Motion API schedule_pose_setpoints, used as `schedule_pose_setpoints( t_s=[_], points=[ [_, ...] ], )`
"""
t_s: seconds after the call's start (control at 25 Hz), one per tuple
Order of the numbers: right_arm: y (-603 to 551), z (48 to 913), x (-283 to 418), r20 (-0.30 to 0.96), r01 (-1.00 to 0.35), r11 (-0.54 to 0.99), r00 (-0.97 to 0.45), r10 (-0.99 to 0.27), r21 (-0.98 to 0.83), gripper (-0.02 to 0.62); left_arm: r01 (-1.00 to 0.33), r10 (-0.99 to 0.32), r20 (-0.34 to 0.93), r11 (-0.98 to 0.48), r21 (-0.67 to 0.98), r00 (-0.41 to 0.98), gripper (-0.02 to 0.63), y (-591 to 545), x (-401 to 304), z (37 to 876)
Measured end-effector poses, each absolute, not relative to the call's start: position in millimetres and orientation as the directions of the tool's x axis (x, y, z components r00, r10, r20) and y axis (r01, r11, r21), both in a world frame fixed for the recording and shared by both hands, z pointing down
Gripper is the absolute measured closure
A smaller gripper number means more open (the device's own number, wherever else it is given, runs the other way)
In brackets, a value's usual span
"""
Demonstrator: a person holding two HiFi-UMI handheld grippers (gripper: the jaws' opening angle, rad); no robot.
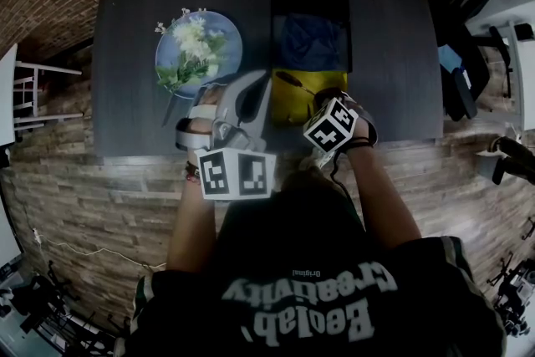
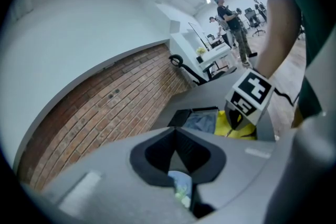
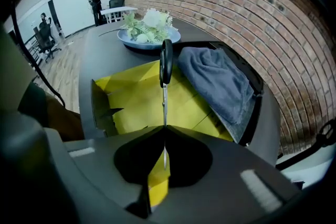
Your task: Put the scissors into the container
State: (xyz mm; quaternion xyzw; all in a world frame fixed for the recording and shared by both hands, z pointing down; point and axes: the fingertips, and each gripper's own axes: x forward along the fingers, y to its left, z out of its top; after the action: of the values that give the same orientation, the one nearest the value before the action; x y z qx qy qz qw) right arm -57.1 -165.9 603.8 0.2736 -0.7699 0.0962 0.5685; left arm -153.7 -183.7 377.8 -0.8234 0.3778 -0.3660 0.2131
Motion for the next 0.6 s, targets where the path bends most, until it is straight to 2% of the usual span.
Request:
schedule_pose_setpoints(
  t_s=[0.4, 0.6],
  points=[
    [-168.1, 618.2, -46.5, 0.944, -0.546, 0.813, -0.113, -0.31, 0.201, 0.583, -0.489, -0.793, 0.43, -0.607, -0.627, 0.433, 0.603, -187.4, -159.1, 377.0],
    [-166.4, 624.7, -49.1, 0.948, -0.532, 0.824, -0.11, -0.298, 0.197, 0.583, -0.489, -0.793, 0.431, -0.606, -0.627, 0.43, 0.603, -188.1, -161.0, 380.0]
  ],
)
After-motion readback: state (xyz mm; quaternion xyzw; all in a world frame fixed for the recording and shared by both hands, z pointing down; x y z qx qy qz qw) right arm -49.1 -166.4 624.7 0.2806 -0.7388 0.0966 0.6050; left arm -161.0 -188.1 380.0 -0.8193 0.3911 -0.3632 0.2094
